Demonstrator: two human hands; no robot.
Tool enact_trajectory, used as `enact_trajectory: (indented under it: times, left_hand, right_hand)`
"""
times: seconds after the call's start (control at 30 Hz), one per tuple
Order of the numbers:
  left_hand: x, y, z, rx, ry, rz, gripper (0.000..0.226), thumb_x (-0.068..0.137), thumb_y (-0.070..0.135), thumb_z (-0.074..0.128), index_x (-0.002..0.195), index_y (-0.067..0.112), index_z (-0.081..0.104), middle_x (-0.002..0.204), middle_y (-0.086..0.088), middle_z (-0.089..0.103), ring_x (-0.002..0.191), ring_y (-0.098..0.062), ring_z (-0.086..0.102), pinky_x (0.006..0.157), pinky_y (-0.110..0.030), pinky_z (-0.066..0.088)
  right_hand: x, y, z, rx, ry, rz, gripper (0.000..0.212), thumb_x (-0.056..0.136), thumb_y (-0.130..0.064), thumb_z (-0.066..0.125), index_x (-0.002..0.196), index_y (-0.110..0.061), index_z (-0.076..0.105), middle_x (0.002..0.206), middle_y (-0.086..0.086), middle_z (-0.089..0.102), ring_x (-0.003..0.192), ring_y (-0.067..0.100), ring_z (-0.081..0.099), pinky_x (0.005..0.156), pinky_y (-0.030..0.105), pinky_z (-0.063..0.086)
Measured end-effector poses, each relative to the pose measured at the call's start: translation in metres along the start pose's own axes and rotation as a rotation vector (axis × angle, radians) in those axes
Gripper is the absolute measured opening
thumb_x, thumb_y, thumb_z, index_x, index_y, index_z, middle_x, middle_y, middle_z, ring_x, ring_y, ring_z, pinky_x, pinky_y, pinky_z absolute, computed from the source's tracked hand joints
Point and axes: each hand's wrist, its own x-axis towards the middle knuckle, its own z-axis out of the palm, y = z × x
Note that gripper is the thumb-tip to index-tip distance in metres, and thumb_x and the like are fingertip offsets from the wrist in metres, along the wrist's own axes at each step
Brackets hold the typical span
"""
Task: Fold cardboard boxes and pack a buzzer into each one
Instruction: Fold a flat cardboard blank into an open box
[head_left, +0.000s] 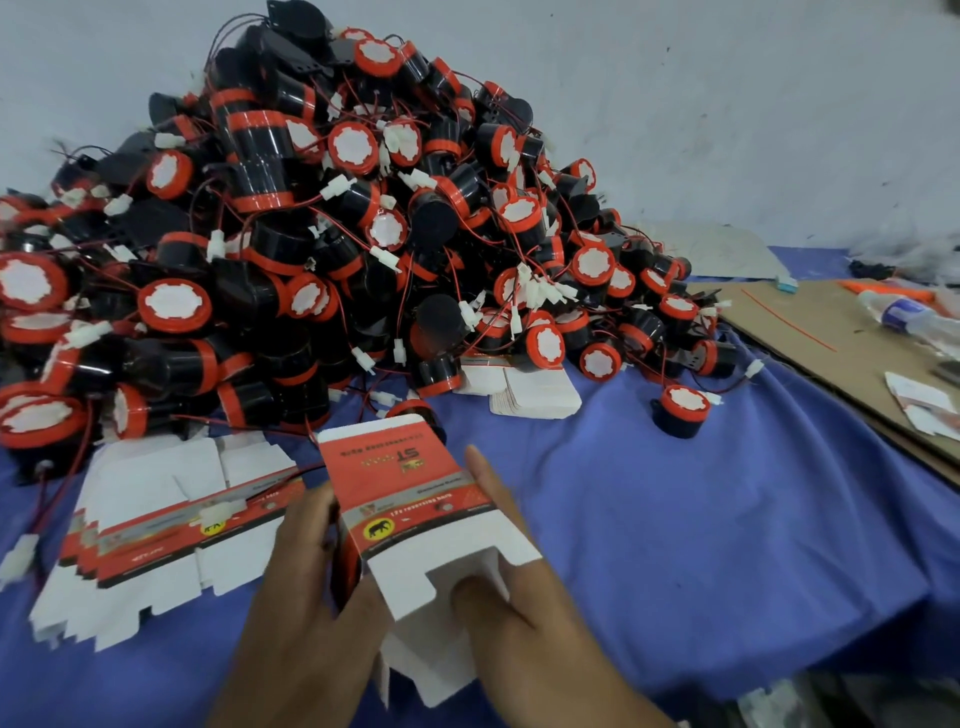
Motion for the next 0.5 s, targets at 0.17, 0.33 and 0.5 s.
enact_trajectory:
  times: [0.17,0.33,0.5]
  left_hand:
    - [-0.001,-0.016,0.000,-0.034,-0.027,-0.089,0.032,0.066,0.049,0.078,0.092,0.062,0.067,0.093,0.016,0.075,0.084,-0.005,0.071,0.070,-0.031,0.052]
    - [0.002,-0.019,0.003,-0.135,0.010,-0.225,0.032,0.057,0.024,0.082,0.077,0.048,0.076,0.080,0.003,0.076,0.070,-0.016,0.072,0.057,-0.030,0.052]
    - [0.002,-0.021,0.001,-0.109,-0.052,-0.221,0.025,0.070,0.037,0.085,0.080,0.057,0.073,0.082,0.010,0.075,0.082,-0.023,0.070,0.063,-0.031,0.053]
  right_hand:
    - [0.008,-0.005,-0.012,0.469,-0.273,0.057,0.082,0.077,-0.013,0.053,0.142,-0.060,0.037,0.138,-0.019,0.058,0.128,0.001,0.052,0.104,0.026,0.043]
    - [0.018,-0.017,-0.014,0.920,-0.288,0.087,0.074,0.087,-0.033,0.076,0.151,-0.027,0.038,0.141,0.004,0.057,0.129,0.022,0.055,0.104,0.034,0.045]
    - [0.023,-0.015,-0.017,0.872,-0.186,0.141,0.053,0.077,-0.022,0.080,0.127,-0.030,0.063,0.122,0.012,0.067,0.112,0.027,0.064,0.092,0.035,0.052]
